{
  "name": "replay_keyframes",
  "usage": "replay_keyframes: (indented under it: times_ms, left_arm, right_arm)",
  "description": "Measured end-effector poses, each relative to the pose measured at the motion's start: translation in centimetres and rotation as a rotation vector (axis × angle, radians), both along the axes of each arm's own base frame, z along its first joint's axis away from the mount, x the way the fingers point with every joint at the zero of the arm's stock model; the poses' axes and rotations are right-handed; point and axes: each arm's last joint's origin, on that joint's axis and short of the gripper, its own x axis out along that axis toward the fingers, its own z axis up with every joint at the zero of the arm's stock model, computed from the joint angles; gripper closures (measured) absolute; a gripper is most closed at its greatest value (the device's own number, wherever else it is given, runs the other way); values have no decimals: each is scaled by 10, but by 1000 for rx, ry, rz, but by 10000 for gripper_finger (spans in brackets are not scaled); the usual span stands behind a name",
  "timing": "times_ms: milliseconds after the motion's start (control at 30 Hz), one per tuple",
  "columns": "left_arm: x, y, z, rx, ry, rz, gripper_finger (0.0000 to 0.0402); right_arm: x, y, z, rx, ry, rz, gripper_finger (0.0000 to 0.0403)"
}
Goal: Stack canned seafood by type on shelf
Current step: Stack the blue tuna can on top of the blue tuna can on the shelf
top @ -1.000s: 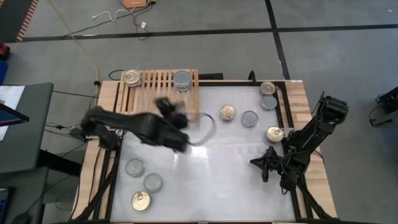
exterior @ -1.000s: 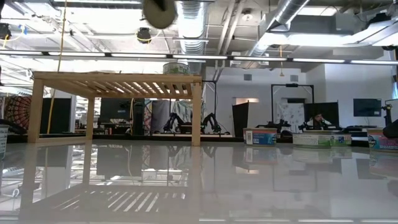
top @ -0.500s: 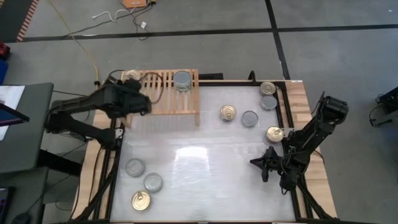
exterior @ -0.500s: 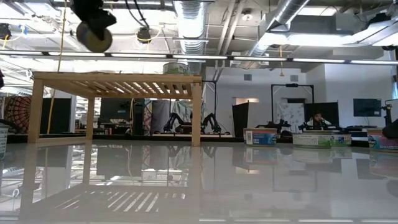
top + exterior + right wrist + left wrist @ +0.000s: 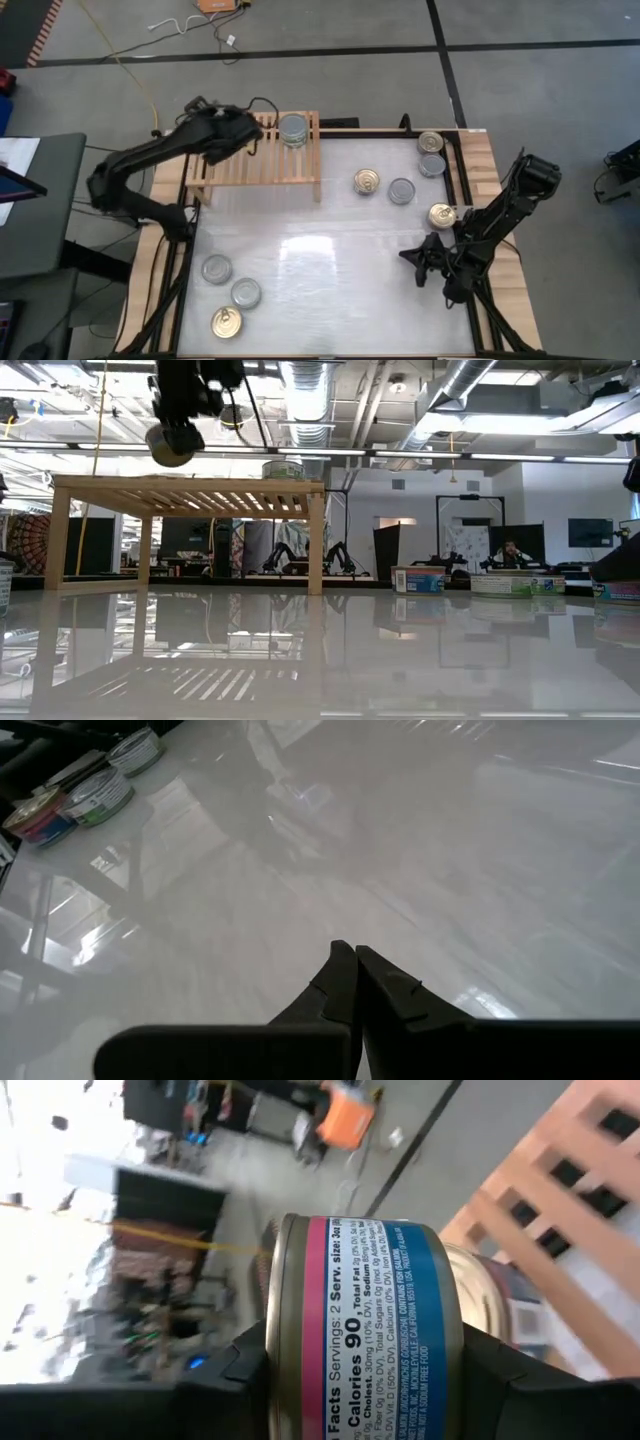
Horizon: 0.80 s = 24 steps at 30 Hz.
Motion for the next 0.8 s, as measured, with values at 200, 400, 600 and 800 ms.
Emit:
replay_keyframes:
  times_ms: [200,400,600,800]
  left_arm:
    - [16,26,-28,21,121,90,223]
    - [15,39,-41,30,152,157,223]
    - [2,43,-39,23,136,211,223]
    - [0,42,-33,-6,85,196,223]
  right_arm:
    - [3,1,1,48,-23,-24,368]
    - [3,1,1,104,-38,-49,368]
    - [3,1,1,101,-35,-45,368]
    - [2,-1,0,75,-17,-46,368]
